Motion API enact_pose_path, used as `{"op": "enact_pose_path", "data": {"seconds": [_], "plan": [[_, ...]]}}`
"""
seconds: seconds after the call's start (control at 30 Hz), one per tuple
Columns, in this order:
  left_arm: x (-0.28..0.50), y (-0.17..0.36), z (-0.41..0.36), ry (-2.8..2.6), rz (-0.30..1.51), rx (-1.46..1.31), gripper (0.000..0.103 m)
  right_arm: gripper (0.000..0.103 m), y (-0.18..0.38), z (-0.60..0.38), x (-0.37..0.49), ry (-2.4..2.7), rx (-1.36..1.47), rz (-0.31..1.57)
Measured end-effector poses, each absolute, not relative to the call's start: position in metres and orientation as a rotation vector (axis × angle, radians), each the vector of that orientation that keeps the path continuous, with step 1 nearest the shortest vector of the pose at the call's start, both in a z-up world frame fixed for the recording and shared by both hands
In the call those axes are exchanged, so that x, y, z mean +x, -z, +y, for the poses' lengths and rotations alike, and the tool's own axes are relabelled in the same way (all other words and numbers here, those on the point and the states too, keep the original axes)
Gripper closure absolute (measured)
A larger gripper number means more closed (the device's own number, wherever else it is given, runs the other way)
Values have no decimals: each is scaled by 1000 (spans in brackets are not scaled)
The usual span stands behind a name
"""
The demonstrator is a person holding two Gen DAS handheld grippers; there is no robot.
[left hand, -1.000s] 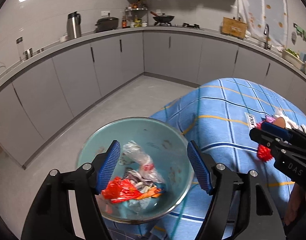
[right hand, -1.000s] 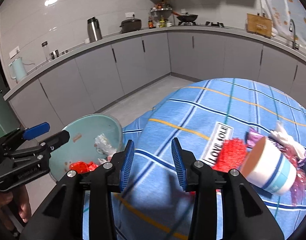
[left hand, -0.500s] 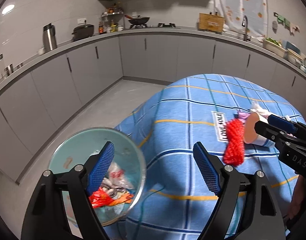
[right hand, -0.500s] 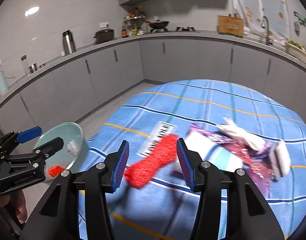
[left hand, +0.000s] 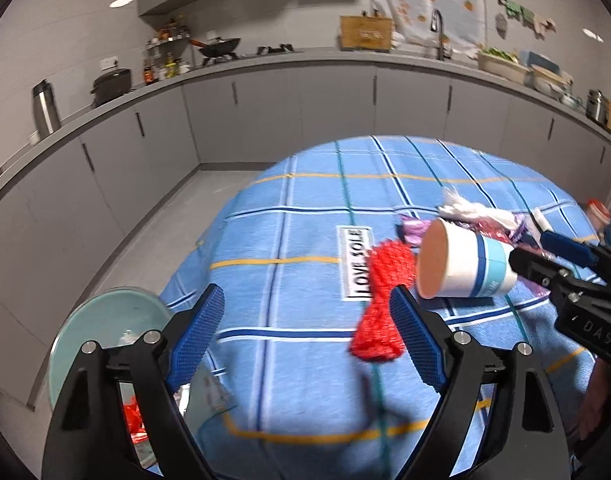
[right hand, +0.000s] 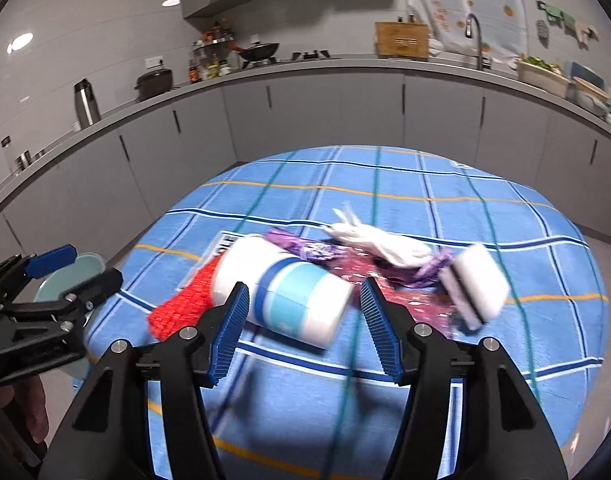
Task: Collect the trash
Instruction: 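Grasp the red mesh net with the left tool while the right tool grasps the white paper cup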
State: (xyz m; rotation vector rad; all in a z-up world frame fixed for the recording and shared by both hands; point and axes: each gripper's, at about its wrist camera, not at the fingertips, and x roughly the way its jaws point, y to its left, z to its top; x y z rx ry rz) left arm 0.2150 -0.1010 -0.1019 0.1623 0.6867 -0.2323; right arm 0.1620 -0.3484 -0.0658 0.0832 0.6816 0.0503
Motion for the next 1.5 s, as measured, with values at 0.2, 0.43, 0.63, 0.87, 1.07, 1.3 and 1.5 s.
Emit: {"op": "enact_pose_path", "data": {"seconds": [0.2, 0.43, 0.63, 0.87, 1.07, 1.3, 1.5], "plan": [[226, 120, -125, 261, 732, 195, 20, 40, 70, -376, 159, 13, 114, 683], [233, 136, -141, 283, 767, 226, 20, 39, 76, -395, 154, 47, 149, 689], [236, 145, -150, 295, 788, 244, 21, 38, 79, -404, 153, 63, 167, 693], [242, 152, -153, 333, 819, 233, 44, 38, 82, -409, 153, 73, 168, 704], [241, 155, -151, 391, 852, 218, 81, 37, 79, -401, 157, 45, 159, 706], [234, 138, -126, 344, 805, 180, 82, 28, 70, -369, 176, -44, 68, 714], [233, 128, -101, 292, 785, 150, 82, 27, 78, -340, 205, -140, -60, 775]]}}
